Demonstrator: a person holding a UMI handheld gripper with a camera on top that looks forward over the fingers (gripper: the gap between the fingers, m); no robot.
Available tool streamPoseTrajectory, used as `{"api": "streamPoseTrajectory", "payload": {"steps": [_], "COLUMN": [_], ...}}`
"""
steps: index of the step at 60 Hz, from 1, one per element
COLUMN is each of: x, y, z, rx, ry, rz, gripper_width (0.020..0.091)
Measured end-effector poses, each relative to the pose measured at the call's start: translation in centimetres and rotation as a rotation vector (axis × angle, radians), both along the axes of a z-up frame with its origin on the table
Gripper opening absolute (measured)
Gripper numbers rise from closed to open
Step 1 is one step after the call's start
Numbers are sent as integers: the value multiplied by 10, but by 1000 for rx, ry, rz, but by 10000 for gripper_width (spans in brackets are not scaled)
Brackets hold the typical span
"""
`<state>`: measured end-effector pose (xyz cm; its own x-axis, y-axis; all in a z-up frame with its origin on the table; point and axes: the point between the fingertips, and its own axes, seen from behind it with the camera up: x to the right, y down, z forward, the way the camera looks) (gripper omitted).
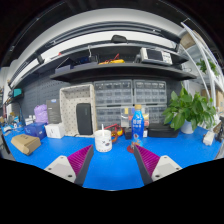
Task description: Pour water
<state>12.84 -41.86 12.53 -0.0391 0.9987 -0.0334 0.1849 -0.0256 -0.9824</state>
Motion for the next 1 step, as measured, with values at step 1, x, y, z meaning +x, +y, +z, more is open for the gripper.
{"api": "streamPoseTrajectory", "payload": {"steps": [1], "x": [0], "y": [0], "z": [0], "rx": [0], "ry": [1], "rz": [0], "gripper_width": [830]}}
